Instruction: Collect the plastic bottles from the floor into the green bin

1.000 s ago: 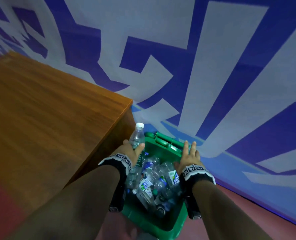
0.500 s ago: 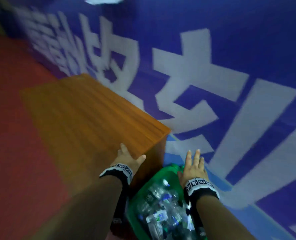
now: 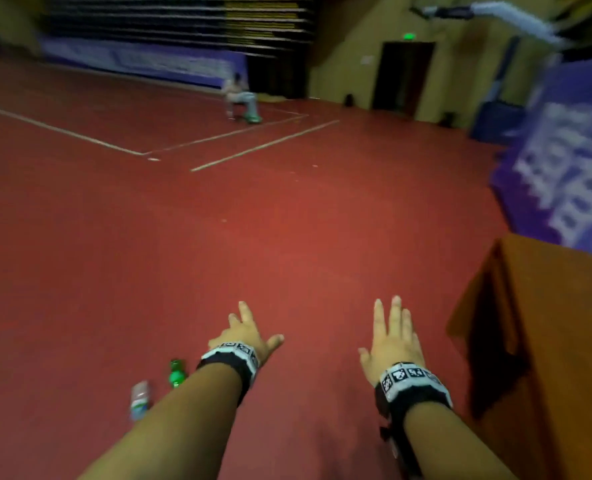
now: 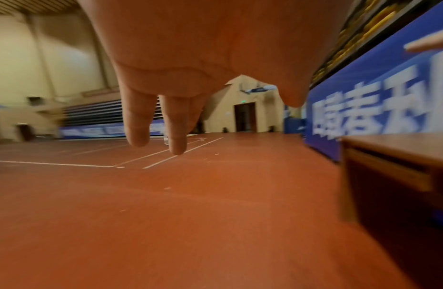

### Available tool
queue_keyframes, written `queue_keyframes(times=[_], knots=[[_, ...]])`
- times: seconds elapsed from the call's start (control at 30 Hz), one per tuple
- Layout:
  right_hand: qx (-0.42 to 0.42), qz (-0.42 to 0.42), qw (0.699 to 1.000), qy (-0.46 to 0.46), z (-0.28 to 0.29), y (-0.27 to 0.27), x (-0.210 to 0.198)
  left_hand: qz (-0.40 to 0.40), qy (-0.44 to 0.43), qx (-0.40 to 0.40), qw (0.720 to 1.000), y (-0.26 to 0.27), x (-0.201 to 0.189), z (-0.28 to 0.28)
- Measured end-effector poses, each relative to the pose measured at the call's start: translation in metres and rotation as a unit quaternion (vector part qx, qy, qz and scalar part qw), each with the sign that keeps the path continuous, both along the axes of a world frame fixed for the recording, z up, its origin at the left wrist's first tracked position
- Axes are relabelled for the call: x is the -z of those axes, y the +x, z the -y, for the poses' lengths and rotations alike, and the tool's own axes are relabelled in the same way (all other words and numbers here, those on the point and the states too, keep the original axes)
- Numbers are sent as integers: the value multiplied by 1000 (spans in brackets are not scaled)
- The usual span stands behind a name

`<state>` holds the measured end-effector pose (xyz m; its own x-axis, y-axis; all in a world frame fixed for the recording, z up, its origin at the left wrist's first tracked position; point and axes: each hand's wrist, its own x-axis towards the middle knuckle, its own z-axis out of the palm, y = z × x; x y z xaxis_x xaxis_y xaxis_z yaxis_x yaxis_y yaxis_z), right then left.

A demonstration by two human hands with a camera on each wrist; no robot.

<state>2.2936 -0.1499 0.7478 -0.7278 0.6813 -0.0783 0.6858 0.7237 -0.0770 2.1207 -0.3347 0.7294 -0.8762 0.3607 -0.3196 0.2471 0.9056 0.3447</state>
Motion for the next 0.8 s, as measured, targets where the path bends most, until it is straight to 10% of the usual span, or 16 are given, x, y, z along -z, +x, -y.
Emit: queue_keyframes(times=[0.3, 0.8], knots=[[-237, 52, 970, 10, 75, -277, -1, 43, -33, -276, 960, -155, 37, 193], [-533, 126, 837, -13, 191, -613, 63, 47, -40, -505, 861, -371, 48, 259]])
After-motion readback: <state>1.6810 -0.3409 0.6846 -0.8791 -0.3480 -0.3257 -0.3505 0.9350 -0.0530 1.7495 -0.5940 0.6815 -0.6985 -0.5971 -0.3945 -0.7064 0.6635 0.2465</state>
